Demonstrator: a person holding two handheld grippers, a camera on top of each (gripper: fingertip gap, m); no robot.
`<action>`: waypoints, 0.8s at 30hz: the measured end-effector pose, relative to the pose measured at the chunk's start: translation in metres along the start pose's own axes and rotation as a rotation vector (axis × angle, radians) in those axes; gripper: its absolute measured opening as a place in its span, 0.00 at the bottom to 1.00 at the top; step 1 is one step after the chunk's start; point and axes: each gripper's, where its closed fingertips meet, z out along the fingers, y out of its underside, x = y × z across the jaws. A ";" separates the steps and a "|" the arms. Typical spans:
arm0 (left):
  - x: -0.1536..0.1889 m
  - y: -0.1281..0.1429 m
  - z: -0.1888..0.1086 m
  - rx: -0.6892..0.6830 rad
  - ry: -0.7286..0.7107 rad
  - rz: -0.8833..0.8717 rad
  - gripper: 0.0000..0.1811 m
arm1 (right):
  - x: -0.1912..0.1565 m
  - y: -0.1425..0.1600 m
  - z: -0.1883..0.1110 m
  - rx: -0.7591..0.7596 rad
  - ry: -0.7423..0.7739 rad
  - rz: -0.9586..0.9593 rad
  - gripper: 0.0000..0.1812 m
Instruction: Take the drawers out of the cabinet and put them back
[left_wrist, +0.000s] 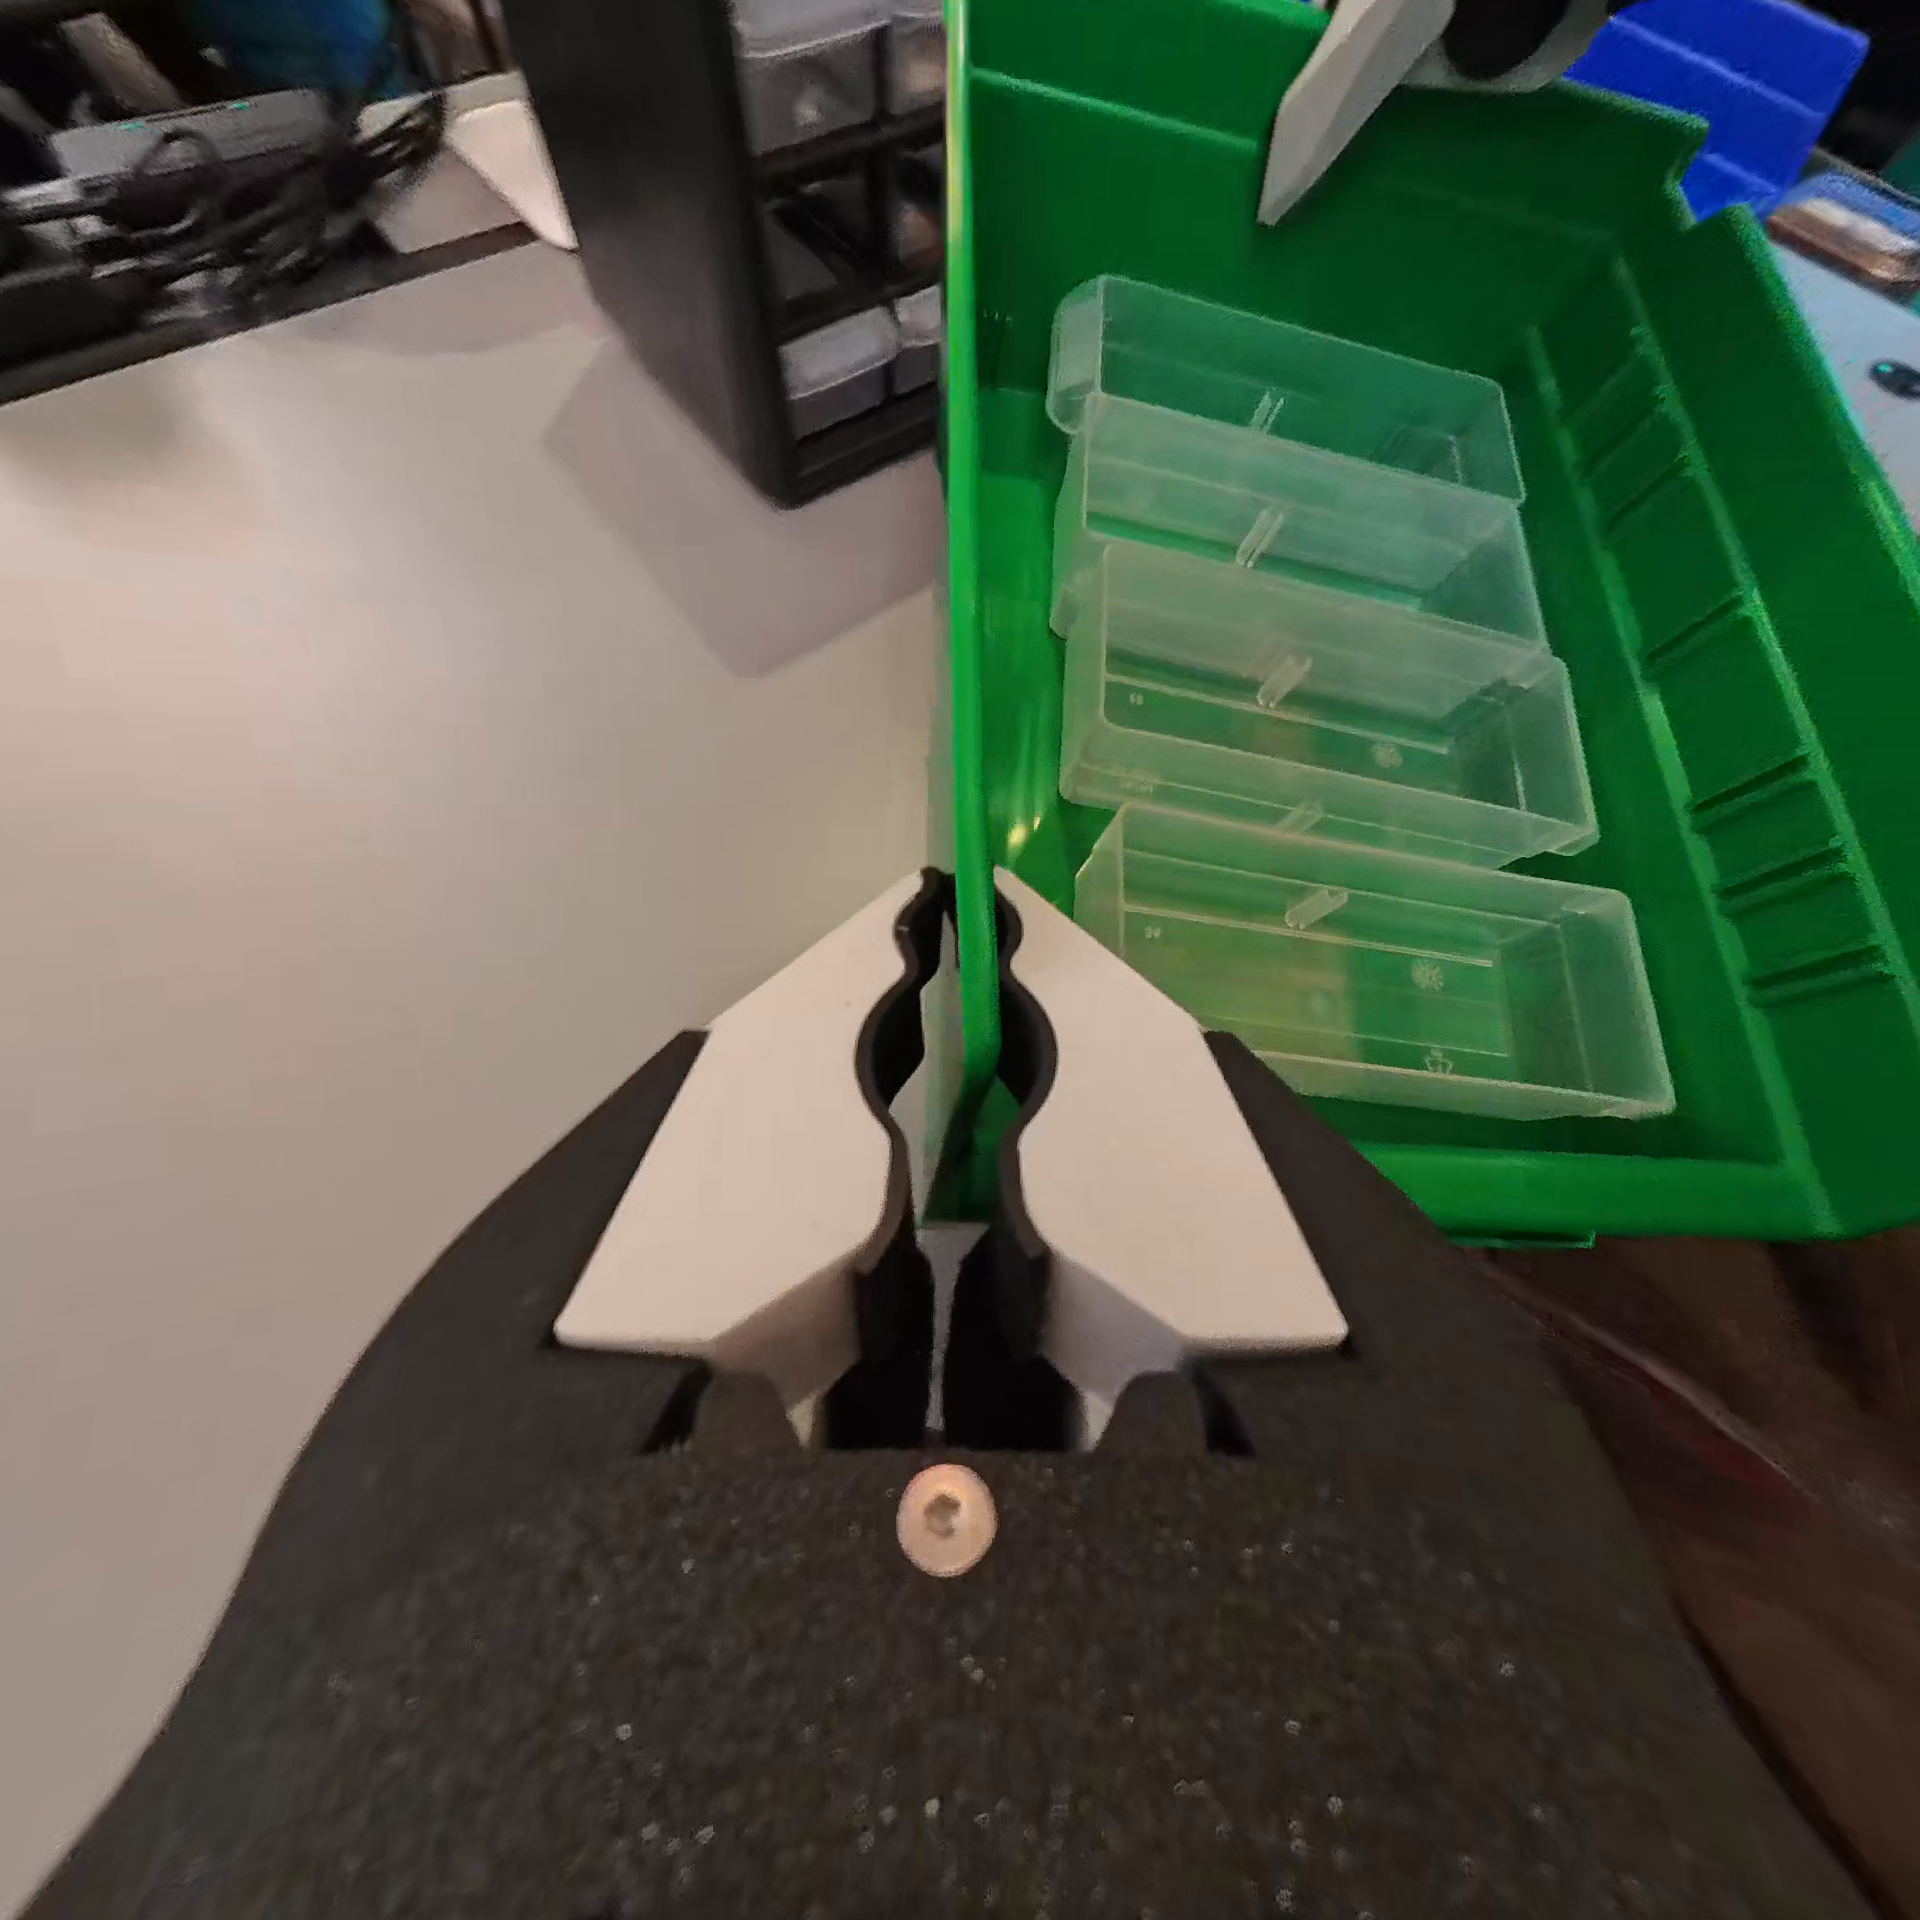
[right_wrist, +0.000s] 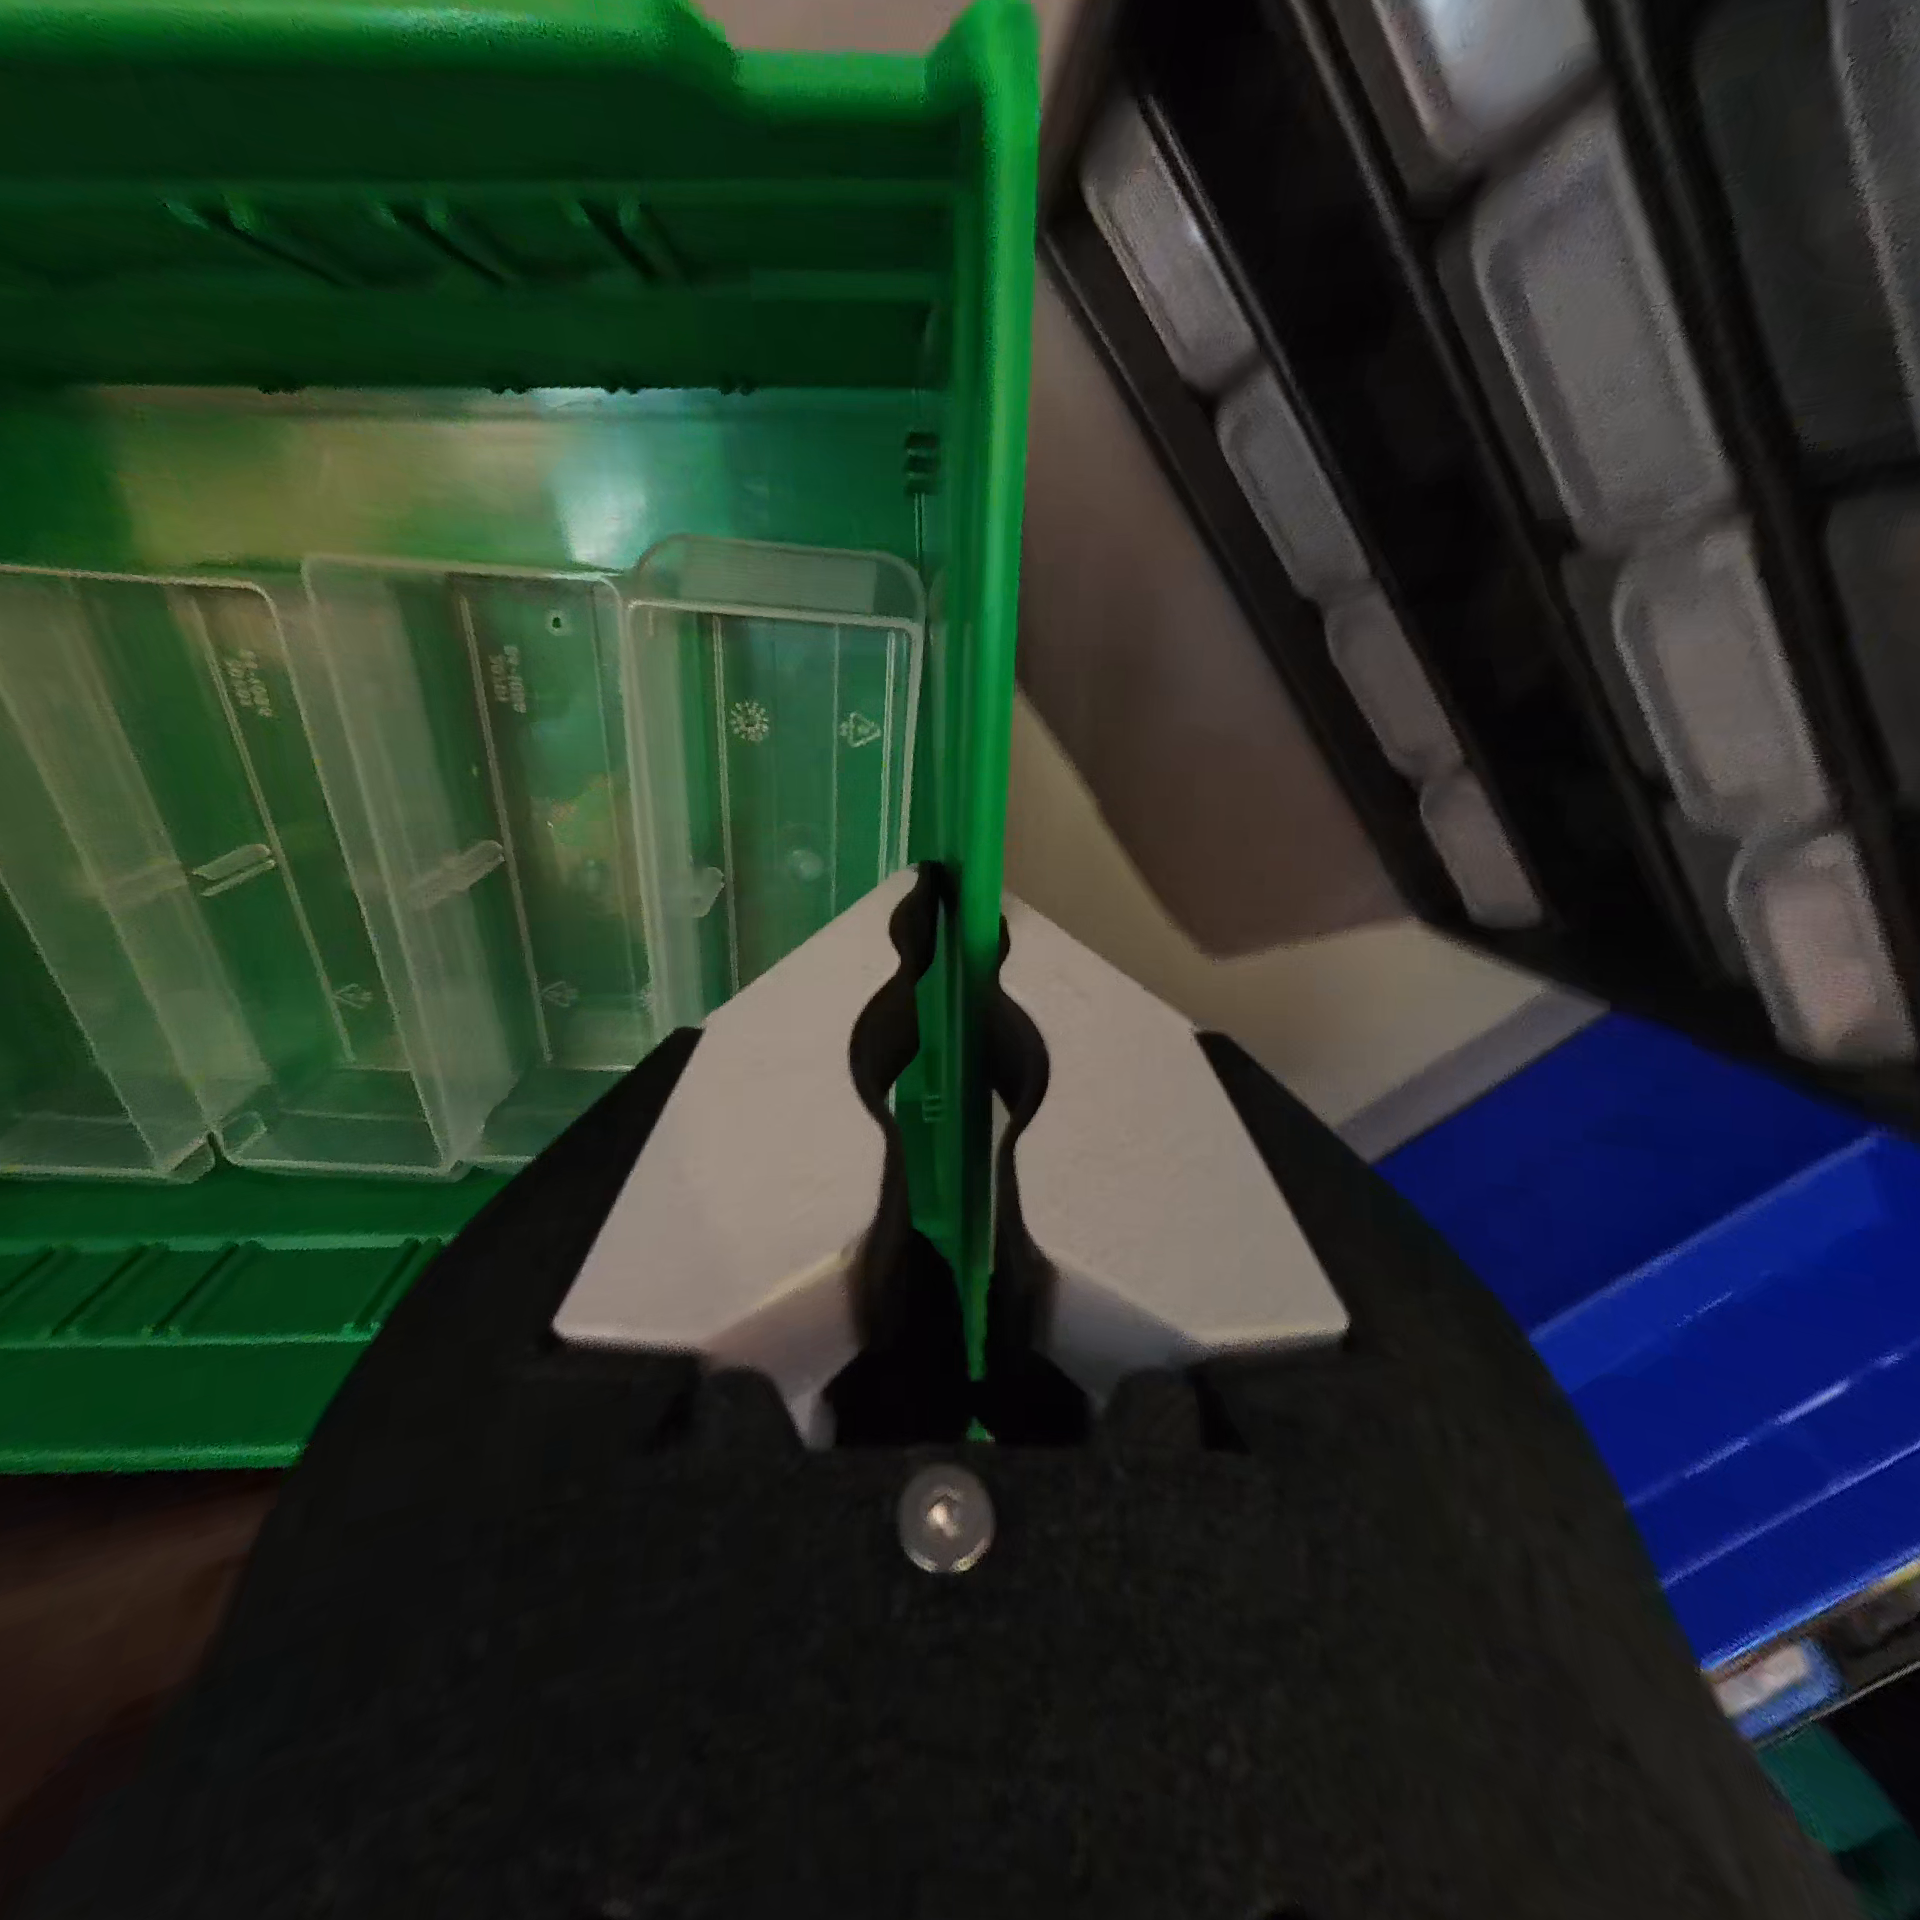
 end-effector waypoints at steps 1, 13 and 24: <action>-0.007 0.005 -0.010 0.006 -0.021 -0.020 0.02 | -0.008 -0.015 0.001 0.003 0.005 -0.033 0.02; -0.095 0.059 -0.078 0.075 -0.295 -0.311 0.02 | -0.075 -0.199 0.039 -0.068 -0.075 -0.462 0.02; -0.197 0.029 -0.011 -0.011 -0.443 -0.309 0.01 | -0.008 -0.333 0.109 -0.238 -0.083 -0.656 0.03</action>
